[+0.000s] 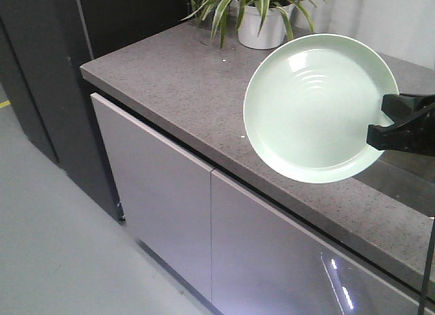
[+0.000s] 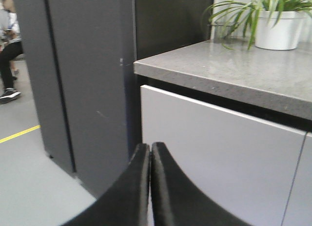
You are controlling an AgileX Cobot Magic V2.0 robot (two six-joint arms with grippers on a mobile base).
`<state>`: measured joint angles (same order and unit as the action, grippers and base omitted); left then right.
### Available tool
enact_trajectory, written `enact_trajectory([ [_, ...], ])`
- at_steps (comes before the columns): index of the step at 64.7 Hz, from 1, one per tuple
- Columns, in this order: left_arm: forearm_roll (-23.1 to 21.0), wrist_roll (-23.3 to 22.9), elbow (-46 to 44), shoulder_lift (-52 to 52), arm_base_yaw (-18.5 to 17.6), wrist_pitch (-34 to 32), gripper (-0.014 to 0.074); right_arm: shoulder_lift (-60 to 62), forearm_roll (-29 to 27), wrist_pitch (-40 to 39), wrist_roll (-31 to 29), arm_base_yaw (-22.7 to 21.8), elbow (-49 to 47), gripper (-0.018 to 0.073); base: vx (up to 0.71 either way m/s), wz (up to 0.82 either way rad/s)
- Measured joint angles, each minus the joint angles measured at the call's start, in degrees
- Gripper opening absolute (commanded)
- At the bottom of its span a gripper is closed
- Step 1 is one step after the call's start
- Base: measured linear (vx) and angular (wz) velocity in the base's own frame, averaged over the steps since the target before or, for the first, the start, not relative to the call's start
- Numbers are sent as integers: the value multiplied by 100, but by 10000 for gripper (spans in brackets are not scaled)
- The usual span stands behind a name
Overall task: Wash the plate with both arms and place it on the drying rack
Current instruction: 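Drive up to the steel sink holding the plate above it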
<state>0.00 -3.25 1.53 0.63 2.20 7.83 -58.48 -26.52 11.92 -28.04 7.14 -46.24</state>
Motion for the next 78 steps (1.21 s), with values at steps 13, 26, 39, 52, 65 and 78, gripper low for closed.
enact_trajectory([
  [13, 0, 0, 0, 0, 0, 0, -6, 0, 0, 0, 0, 0, 0, -5, 8, -32],
  [26, 0, 0, 0, 0, 0, 0, -6, 0, 0, 0, 0, 0, 0, -5, 7, -29],
  [39, 0, 0, 0, 0, 0, 0, -6, 0, 0, 0, 0, 0, 0, -5, 7, -27],
  [52, 0, 0, 0, 0, 0, 0, -6, 0, 0, 0, 0, 0, 0, -5, 7, -30],
  [65, 0, 0, 0, 0, 0, 0, -6, 0, 0, 0, 0, 0, 0, -5, 7, -33],
  [78, 0, 0, 0, 0, 0, 0, -6, 0, 0, 0, 0, 0, 0, -5, 7, -29],
])
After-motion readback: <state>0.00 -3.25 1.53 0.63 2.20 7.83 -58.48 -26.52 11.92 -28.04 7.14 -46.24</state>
